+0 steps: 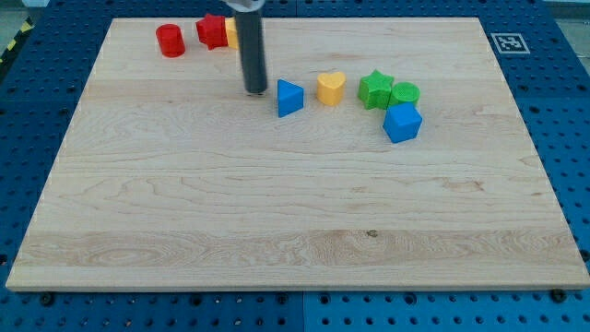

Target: Push the triangle into the heart

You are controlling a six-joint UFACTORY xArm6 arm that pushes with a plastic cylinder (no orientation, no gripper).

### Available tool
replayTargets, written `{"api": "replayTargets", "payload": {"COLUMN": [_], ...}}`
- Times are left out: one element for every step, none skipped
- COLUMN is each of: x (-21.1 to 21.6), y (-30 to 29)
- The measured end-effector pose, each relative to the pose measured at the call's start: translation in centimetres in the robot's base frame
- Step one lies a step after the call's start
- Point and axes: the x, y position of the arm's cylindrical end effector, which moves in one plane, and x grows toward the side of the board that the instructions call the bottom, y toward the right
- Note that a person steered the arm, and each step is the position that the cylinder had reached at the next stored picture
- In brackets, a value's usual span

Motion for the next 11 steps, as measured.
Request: {"api": "replayTargets", "payload": {"x": [0.1,0.3,0.3,0.5,2.7,4.4,4.5,5.4,5.7,5.7,3.4], "y": [7.0,6.2,-1.0,-6.7,-4.8,1.1,7.1,9.0,7.0,3.2,-0.7]}}
